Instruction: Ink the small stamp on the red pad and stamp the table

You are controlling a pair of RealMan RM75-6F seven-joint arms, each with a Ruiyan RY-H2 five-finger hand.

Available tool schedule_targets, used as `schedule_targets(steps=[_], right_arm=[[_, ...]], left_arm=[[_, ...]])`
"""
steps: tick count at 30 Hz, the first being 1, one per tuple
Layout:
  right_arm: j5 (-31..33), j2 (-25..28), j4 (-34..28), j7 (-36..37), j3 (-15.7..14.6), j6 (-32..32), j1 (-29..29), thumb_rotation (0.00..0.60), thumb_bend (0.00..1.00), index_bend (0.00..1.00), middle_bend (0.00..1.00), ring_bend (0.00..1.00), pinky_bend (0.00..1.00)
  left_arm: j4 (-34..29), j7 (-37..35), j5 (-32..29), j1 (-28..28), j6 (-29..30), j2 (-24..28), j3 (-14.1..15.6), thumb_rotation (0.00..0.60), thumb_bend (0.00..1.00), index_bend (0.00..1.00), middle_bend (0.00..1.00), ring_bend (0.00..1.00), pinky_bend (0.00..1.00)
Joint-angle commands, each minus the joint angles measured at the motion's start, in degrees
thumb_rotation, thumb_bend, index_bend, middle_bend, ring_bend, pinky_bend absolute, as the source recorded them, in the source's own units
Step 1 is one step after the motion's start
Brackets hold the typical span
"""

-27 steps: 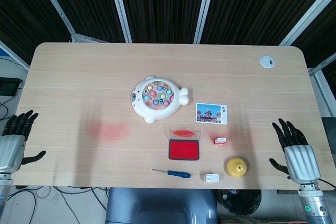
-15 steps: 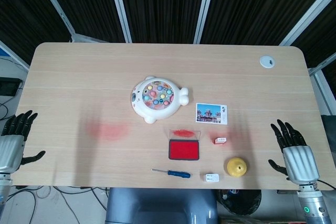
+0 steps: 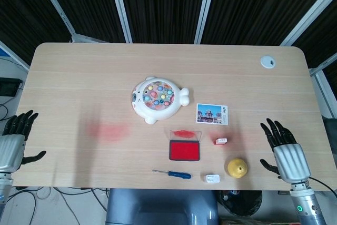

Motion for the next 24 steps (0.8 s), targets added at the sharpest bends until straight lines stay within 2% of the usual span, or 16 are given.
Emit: schedule_targets(steps=[1, 6, 12, 15, 24], right_arm=[[1.51, -0.92, -1.3, -2.94, 0.73, -2.97, 1.73, 0.6, 0.14, 0.08, 0.12, 0.06, 0.19], [3.78, -3.49, -2.81, -7.57, 1.87, -7.07, 4.32, 0.6, 0.18, 0.24, 0.24, 0.12, 0.19], [7.32, -6.78, -4.69, -13.64, 3.35, -10.92, 7.03, 0.6, 0.2, 0.37, 0.34, 0.15, 0.19], [9.27, -8.32, -5.19, -16.1, 4.02, -12.24, 8.07, 0.6, 0.22, 0.4, 0.37, 0.16, 0.19], [14.64, -12.91, -5.39, -22.09, 5.32, -14.64, 10.63, 0.6, 0.26, 0.46, 0.39, 0.16, 0.19]], left_arm=[[-0.07, -0.45, 0.06, 0.0, 0.02, 0.24, -0.02, 0.6, 0.0, 0.0, 0.0, 0.0, 0.0], [-0.22, -1.01, -0.01, -0.08, -0.27, 0.6, -0.01, 0.6, 0.0, 0.0, 0.0, 0.0, 0.0], [-0.52, -1.54, -0.3, -0.26, -0.97, 0.88, 0.1, 0.6, 0.0, 0.0, 0.0, 0.0, 0.0], [-0.61, -1.77, -0.26, -0.34, -1.17, 1.04, 0.14, 0.6, 0.0, 0.0, 0.0, 0.0, 0.0], [-0.81, -2.94, -0.64, -0.62, -2.02, 1.64, 0.12, 0.6, 0.0, 0.0, 0.0, 0.0, 0.0]])
